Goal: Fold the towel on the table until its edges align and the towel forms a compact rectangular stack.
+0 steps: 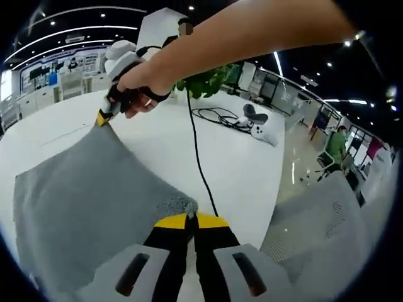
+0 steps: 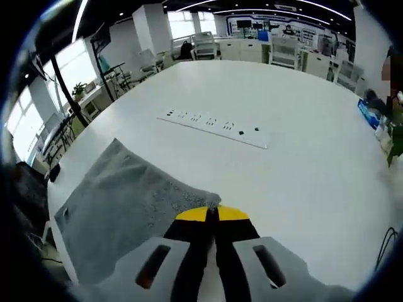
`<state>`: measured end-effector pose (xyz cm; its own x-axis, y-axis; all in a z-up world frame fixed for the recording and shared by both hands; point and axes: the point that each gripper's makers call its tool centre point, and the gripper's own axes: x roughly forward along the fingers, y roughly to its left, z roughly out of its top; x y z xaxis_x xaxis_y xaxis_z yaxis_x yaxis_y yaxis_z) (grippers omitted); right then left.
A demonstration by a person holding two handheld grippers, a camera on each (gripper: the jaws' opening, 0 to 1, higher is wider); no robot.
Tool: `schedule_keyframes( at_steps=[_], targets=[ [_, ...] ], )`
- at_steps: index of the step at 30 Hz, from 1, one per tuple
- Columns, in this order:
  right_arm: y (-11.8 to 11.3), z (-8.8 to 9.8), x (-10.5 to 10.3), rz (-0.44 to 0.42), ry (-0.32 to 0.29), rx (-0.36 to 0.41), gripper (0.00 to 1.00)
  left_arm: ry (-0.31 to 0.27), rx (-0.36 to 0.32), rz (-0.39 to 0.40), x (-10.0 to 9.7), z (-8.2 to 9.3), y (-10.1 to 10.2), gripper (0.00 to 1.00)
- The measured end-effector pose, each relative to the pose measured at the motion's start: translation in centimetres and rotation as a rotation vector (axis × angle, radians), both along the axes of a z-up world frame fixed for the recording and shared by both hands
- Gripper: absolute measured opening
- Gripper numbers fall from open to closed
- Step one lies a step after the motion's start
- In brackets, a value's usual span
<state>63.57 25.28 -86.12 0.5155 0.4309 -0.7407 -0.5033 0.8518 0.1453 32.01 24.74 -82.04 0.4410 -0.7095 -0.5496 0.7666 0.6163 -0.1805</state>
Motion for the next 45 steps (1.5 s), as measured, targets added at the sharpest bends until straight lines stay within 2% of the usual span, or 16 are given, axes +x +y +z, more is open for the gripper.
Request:
schedule_keyframes(
  at_steps=[6, 12, 16, 23, 27, 29, 34, 45],
  targets=[
    [-1.1, 2.6, -0.3, -0.006, -0.006, -0.003, 0.0, -0.047, -0.028, -0.006, 0.8, 2.9, -0.2, 0.02],
    [-0.9, 4.8, 0.3, -0.002, -0.018, -0.003, 0.0, -0.081, -0.067, 0.015, 1.1, 5.3, 0.5, 0.02],
    [-0.4, 5.9, 0.7, -0.029, -0.009, 0.016, 0.0, -0.1, -0.101, 0.047, 1.3, 6.5, 1.4, 0.02],
    [2.3, 7.6, 0.0, -0.033, -0.014, 0.027, 0.0, -0.111, -0.19, 0.159, 1.4, 7.4, 3.8, 0.02],
    [4.2, 8.5, 0.0, -0.023, -0.018, 0.034, 0.0, -0.113, -0.213, 0.206, 1.4, 7.6, 5.7, 0.02],
    [5.2, 8.9, -0.6, -0.02, -0.022, 0.034, 0.0, -0.116, -0.224, 0.233, 1.4, 7.7, 6.6, 0.02],
    [7.4, 9.7, -1.1, -0.029, -0.037, 0.042, 0.0, -0.132, -0.222, 0.27, 1.2, 7.8, 8.5, 0.03],
    [11.6, 9.7, -0.9, -0.063, -0.052, 0.078, 0.0, -0.149, -0.218, 0.341, 1.0, 7.6, 12.7, 0.03]
  ],
)
